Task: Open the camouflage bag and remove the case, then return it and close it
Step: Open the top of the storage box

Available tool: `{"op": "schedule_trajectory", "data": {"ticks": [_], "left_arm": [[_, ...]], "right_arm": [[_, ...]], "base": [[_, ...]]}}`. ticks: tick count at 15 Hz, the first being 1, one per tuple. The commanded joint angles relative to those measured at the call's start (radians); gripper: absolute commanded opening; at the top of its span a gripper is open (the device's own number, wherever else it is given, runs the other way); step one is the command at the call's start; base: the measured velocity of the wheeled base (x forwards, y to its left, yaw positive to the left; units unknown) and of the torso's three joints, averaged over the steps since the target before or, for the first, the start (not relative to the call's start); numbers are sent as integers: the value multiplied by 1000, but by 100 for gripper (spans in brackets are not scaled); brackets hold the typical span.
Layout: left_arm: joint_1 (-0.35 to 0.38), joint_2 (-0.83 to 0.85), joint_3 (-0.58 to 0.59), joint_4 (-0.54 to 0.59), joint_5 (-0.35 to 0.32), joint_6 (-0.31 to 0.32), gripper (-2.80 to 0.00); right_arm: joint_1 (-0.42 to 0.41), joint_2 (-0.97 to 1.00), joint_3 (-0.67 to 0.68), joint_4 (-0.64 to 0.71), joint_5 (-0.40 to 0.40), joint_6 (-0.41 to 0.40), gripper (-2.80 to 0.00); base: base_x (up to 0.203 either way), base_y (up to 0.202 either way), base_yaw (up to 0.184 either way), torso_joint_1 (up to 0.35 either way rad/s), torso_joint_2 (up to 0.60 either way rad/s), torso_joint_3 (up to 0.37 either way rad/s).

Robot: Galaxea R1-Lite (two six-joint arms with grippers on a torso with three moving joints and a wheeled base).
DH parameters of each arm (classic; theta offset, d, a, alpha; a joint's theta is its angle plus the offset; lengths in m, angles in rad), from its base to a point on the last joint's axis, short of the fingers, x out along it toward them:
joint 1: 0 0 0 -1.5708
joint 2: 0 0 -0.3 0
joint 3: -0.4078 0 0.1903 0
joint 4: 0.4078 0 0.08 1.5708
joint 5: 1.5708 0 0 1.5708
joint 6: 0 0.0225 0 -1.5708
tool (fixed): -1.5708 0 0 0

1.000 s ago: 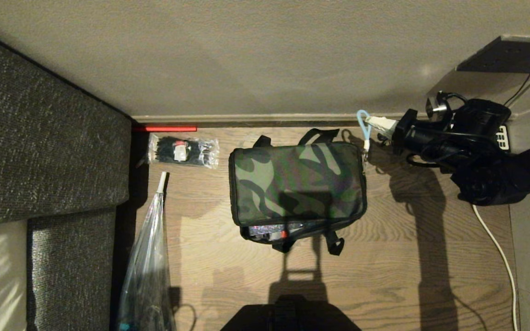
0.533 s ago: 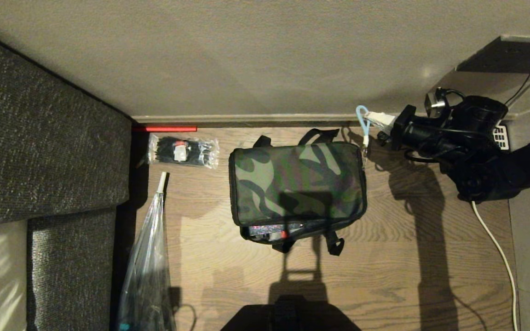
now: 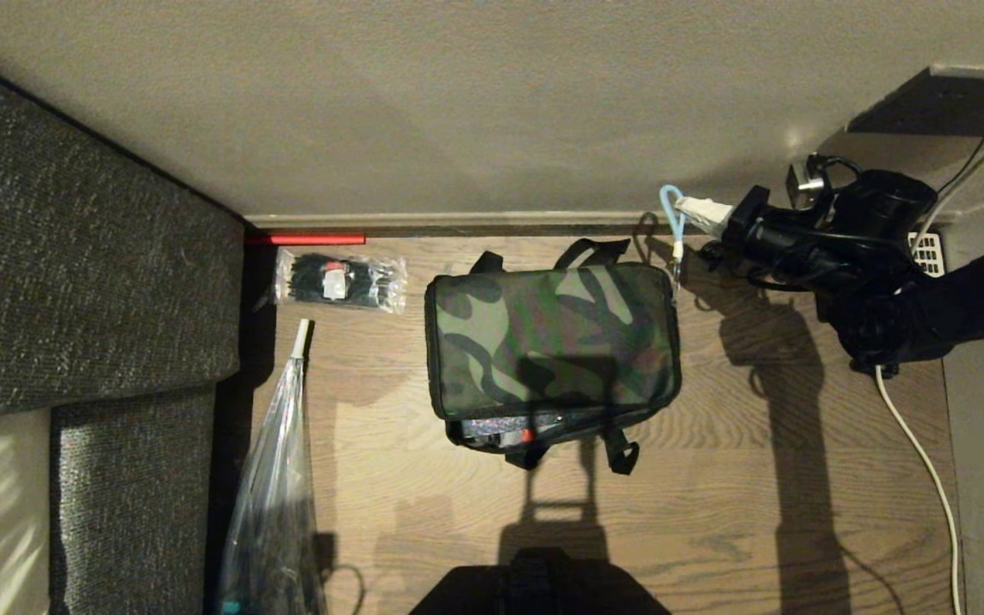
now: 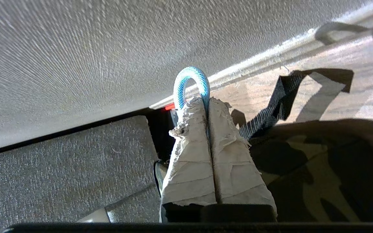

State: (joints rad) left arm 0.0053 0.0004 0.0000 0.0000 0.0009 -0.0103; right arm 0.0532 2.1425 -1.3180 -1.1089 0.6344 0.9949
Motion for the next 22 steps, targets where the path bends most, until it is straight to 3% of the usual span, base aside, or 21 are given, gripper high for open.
{"op": "schedule_trajectory", "data": {"ticks": [1,15,22], "left_arm": [[0,-2,2,0,1,0,-280],[1,-2,2,0,1,0,-280],[1,-2,3,0,1,0,-280]], "right_arm": [[0,7,-4,-8,4,5,-280],[8,-47,57,-14,59,20,-280],[10,-20,52,-94,119,20,-280]], "base": [[0,0,0,0,0,0],[0,0,0,0,0,0],[0,0,0,0,0,0]]}}
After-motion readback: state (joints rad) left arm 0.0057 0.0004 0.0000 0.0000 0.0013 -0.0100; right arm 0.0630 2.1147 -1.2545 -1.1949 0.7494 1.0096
